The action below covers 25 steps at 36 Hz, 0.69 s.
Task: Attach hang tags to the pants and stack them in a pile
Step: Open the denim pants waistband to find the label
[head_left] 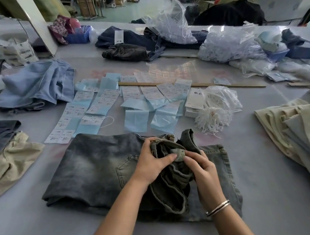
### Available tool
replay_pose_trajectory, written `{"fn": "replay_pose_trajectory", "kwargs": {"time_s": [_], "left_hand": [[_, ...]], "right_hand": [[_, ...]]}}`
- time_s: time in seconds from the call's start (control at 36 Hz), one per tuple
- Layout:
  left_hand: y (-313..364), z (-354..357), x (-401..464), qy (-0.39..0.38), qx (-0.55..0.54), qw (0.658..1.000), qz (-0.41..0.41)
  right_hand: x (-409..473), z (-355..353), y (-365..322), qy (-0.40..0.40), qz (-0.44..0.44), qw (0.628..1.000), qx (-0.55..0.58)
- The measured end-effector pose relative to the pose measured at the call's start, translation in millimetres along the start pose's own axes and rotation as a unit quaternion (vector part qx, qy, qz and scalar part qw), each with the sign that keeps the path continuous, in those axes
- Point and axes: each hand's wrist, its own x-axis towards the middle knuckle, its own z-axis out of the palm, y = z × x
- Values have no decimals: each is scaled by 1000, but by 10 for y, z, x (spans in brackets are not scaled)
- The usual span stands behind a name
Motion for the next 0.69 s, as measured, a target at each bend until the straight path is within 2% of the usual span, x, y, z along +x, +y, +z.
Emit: {"fn": "replay_pose_trajectory", "kwargs": {"time_s": [0.08, 0.33, 0.47, 0.58, 0.69], "left_hand": [[9, 0, -4, -4, 36, 999, 19], [13, -61, -41, -28, 36, 999, 18], [-36, -70, -27, -31, 24, 999, 12], [-66, -113, 11, -57, -21, 998, -18], [-85, -117, 29, -58, -36, 997, -19]], "right_hand": [[21, -9, -3, 7, 26, 1000, 6], [15, 1, 22, 19, 92, 992, 81], [36, -5, -14, 25, 109, 993, 38], [36, -27, -47, 16, 182, 970, 160], [33, -34, -53, 21, 208, 959, 189]]}}
